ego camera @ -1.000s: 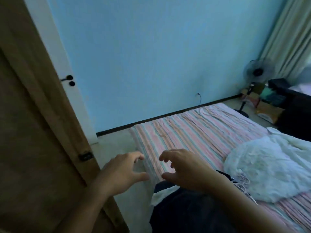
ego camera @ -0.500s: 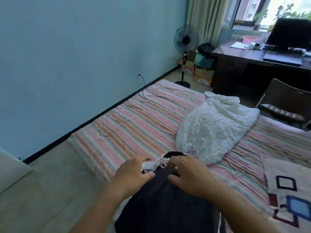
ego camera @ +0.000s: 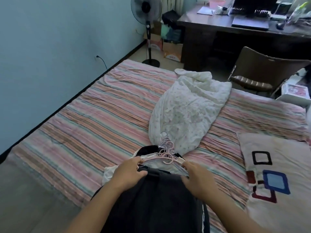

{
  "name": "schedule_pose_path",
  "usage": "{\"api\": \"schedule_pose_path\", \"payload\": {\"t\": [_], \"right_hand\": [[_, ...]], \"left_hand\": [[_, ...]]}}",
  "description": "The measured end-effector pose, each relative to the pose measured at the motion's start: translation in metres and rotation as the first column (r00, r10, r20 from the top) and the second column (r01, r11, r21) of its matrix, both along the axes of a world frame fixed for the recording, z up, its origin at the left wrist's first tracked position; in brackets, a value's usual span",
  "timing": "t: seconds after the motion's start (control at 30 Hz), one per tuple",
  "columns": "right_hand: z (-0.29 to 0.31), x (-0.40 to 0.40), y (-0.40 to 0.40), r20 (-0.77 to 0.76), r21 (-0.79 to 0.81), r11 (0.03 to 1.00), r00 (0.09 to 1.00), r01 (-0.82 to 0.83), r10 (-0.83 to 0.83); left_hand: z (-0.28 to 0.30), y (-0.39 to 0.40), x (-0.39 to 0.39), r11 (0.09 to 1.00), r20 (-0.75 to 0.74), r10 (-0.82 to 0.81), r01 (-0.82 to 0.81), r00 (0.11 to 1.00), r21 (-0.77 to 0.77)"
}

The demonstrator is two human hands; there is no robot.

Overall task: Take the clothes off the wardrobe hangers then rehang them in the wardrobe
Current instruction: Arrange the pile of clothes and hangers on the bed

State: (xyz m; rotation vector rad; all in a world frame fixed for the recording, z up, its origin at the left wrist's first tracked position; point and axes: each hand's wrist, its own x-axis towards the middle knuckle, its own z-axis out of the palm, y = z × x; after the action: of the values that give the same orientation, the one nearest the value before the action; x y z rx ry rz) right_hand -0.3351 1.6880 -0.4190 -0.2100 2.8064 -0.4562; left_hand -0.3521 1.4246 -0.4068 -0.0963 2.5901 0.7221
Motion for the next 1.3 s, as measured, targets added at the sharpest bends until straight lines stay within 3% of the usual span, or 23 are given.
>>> {"api": "schedule_pose_path", "payload": {"t": [0.3,0.47,0.7,0.83,1.07,1.2,1.3], "right_hand": [[-0.116,-0.036,0.060,0.107,0.150,0.986,0.991,0.069,-0.086],[-0.180,-0.055,0.058,0.242,0.197,0.980,0.970,-0.034,-0.015],[-0.259,-0.075,0.060,0.312,0.183,0.982,0.950,-0.037,-0.022],[-0.284,-0.071,0.059,0.331,0.224,0.970,0.943,-0.100,0.021],[-0.283,-0.069,0.056,0.291,0.241,0.969,0.956,-0.048,-0.024],[-0.272,-0.059,0.054,0.405,0.218,0.974,0.914,-0.067,-0.028],[-0.259,-0.047,0.054,0.334,0.149,0.989,0.941,0.014,-0.064]], "left_hand": [[-0.128,0.000,-0.064,1.000,0.132,0.009,-0.009,0.991,-0.007],[-0.193,0.007,-0.086,0.990,0.169,-0.070,0.089,0.983,-0.105],[-0.262,0.012,-0.102,0.936,0.183,-0.180,0.226,0.966,-0.270],[-0.285,0.005,-0.100,0.885,0.194,-0.242,0.298,0.951,-0.357],[-0.287,-0.001,-0.099,0.861,0.125,-0.267,0.295,0.956,-0.414],[-0.275,-0.002,-0.094,0.877,0.163,-0.258,0.301,0.952,-0.375],[-0.260,-0.006,-0.079,0.936,0.165,-0.189,0.229,0.968,-0.267]]}}
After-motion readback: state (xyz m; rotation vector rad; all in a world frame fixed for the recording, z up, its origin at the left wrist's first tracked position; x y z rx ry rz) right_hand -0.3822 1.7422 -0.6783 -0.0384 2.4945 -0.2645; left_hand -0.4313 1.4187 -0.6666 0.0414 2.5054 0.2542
